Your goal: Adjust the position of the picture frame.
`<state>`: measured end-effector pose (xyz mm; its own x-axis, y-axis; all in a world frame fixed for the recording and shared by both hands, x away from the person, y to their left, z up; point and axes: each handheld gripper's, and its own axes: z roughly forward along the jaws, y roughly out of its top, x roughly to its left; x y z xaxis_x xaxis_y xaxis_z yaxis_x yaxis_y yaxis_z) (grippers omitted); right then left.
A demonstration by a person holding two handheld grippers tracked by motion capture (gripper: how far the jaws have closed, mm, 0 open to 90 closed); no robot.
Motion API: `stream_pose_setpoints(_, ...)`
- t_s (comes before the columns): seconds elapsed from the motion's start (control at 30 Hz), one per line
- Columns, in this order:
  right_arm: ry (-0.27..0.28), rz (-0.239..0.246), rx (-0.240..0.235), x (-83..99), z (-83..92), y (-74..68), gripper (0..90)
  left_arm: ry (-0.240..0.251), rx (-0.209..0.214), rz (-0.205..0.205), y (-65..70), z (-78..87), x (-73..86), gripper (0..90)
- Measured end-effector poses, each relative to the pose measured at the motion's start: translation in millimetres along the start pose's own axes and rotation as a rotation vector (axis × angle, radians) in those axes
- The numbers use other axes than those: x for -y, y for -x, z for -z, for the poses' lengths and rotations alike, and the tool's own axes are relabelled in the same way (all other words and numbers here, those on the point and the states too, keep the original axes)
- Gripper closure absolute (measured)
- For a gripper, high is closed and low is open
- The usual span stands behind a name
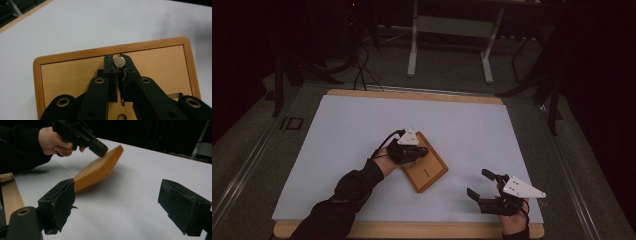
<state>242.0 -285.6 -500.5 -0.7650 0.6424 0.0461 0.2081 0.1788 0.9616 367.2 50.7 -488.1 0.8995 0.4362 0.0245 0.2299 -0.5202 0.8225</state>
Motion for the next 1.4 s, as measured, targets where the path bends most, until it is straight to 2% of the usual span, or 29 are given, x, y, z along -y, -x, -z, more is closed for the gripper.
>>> stream_pose_setpoints(0.2,0.003,-0.008,-0.008,0.1,0.7,0.8,13.9,-0.019,0.013,0.008,-0.1,-16.8,-4.3,85.4)
stream_pose_setpoints(0.7,0.001,-0.007,-0.013,0.1,0.9,0.6,14.0,-0.081,0.005,0.018,1.1,-51.1,-4.4,85.4)
stream_pose_setpoints(0.9,-0.007,0.022,0.004,-0.4,0.4,-1.0,14.0,-0.113,0.013,0.026,1.4,-62.8,-3.6,85.4)
stream_pose_setpoints(1.4,-0.012,0.009,-0.004,0.4,-0.9,-0.9,14.0,-0.091,0.012,0.038,0.1,-67.0,-1.7,85.2)
